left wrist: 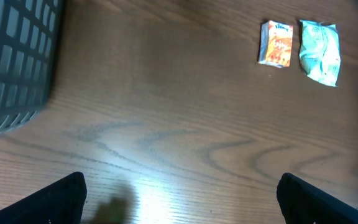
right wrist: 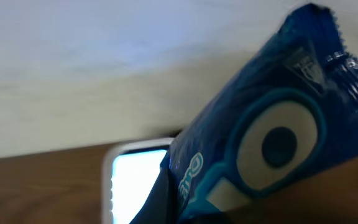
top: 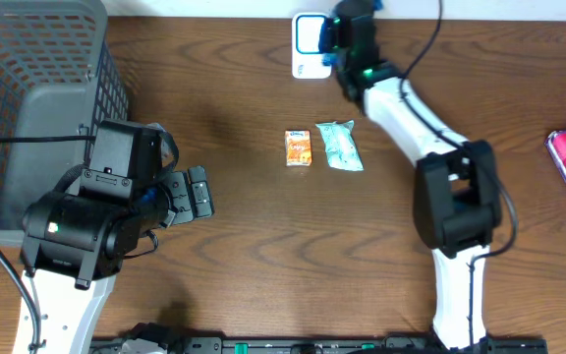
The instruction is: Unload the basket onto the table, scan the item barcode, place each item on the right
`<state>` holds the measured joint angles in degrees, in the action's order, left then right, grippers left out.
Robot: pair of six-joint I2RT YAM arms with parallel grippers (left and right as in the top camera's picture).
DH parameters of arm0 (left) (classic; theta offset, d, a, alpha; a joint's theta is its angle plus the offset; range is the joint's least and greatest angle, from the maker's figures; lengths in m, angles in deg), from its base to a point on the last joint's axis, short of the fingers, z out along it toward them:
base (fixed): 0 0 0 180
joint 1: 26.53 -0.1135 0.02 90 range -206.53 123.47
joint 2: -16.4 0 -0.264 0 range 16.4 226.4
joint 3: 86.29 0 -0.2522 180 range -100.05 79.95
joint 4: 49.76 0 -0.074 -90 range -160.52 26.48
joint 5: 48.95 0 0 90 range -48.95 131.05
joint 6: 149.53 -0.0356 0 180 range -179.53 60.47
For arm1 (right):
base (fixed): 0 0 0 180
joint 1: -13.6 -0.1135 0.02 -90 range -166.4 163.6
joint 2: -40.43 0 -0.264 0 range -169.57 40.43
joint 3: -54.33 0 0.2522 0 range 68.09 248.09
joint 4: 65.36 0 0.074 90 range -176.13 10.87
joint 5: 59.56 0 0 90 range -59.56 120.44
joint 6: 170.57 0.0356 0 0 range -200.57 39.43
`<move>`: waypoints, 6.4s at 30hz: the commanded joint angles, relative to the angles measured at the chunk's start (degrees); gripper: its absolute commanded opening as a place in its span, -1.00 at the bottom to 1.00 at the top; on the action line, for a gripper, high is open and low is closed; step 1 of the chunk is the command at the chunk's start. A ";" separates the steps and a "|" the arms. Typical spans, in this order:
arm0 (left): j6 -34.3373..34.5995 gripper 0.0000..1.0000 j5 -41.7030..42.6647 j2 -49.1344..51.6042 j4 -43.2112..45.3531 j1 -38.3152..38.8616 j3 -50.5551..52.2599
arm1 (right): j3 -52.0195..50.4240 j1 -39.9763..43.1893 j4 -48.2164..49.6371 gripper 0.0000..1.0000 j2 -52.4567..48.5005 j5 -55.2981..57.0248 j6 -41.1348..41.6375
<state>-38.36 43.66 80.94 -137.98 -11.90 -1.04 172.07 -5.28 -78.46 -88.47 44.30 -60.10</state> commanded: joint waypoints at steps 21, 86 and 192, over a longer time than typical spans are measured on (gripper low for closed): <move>0.33 0.96 -0.72 0.20 -0.09 -0.22 -0.22 | 1.27 45.07 -45.99 -0.98 12.90 5.77 1.79; 0.35 0.96 -0.74 0.20 -0.09 -0.22 -0.22 | -13.75 15.39 -46.56 0.48 17.53 -27.89 -7.65; 0.35 0.96 -0.74 0.20 -0.09 -0.22 -0.22 | -17.92 -5.14 -49.33 -0.94 14.69 -11.47 0.81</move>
<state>-38.36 43.66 80.94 -137.98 -11.90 -1.04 156.91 -9.65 -128.93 -71.88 32.76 -60.15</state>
